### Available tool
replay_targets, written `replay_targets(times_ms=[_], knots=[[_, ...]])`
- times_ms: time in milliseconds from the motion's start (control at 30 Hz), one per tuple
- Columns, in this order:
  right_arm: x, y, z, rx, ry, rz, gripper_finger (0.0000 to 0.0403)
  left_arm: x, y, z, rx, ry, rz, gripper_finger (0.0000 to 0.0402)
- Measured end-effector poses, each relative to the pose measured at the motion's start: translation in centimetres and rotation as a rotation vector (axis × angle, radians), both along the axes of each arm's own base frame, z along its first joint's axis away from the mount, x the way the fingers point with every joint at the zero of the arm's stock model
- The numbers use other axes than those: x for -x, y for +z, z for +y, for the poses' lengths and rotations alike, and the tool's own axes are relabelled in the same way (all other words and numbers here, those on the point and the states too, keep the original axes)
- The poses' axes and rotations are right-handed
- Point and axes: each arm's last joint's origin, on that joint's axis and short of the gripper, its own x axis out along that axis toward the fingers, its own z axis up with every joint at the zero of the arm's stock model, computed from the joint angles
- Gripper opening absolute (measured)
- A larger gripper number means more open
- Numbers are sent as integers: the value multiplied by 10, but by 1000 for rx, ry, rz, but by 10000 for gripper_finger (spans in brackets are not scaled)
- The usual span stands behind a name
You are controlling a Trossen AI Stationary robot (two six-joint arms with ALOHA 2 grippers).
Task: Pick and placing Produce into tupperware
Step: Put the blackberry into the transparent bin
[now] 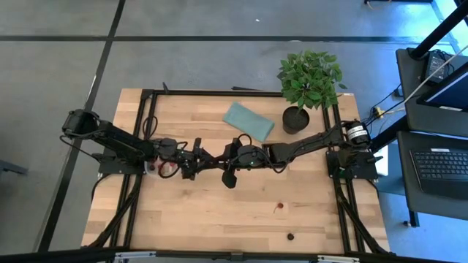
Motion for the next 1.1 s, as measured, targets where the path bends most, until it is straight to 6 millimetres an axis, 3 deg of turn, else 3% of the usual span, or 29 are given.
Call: replay_targets(times_ms=[167,300,1100], knots=[[0,-1,-1,2,-6,6,94,0,0,6,-1,20,2,104],[0,-1,-1,3,-10,5,94,-1,0,9,4,28,2,119],[0,0,0,-4,-5,-3,93,-1,0,9,-6,45,4,129]])
